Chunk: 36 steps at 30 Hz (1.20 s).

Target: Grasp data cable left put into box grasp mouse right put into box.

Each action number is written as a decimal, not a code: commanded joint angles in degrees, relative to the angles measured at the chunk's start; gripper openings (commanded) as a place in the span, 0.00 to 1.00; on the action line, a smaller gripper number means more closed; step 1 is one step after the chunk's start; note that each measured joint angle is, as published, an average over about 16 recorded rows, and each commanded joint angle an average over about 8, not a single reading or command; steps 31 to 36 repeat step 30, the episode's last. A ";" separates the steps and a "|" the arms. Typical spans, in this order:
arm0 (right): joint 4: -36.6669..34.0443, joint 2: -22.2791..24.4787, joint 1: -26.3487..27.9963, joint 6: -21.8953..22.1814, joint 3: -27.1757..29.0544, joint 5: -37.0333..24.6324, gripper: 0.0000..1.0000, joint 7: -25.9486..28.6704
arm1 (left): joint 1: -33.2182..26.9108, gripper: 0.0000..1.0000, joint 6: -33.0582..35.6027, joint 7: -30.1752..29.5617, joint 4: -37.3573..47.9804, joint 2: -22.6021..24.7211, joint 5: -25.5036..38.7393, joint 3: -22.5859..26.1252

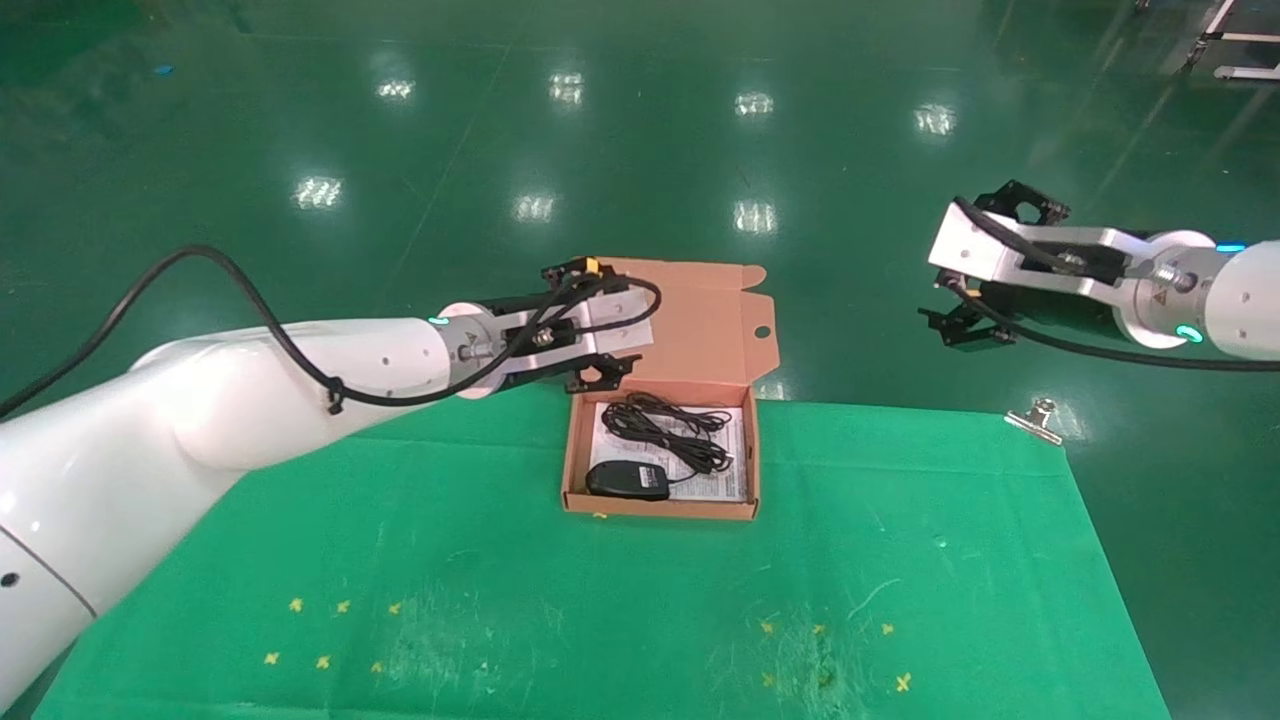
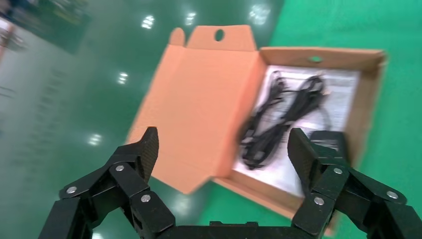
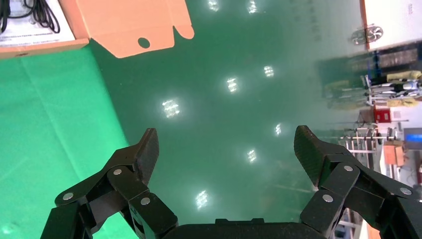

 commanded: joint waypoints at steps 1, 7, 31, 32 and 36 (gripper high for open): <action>0.41 0.28 -1.36 -1.70 1.88 1.87 1.00 -0.53 | 0.99 1.00 1.96 -0.07 -0.95 -1.23 -1.79 -1.63; 1.64 1.10 -5.22 -6.60 7.32 7.30 1.00 -2.06 | 3.73 1.00 7.35 -0.28 -3.57 -4.64 -6.74 -6.11; 5.93 3.96 -18.76 -23.78 26.42 26.30 1.00 -7.44 | 13.32 1.00 26.26 -0.99 -12.75 -16.57 -24.07 -21.82; 5.93 3.96 -18.76 -23.78 26.42 26.30 1.00 -7.44 | 13.32 1.00 26.26 -0.99 -12.75 -16.57 -24.07 -21.82; 5.93 3.96 -18.76 -23.78 26.42 26.30 1.00 -7.44 | 13.32 1.00 26.26 -0.99 -12.75 -16.57 -24.07 -21.82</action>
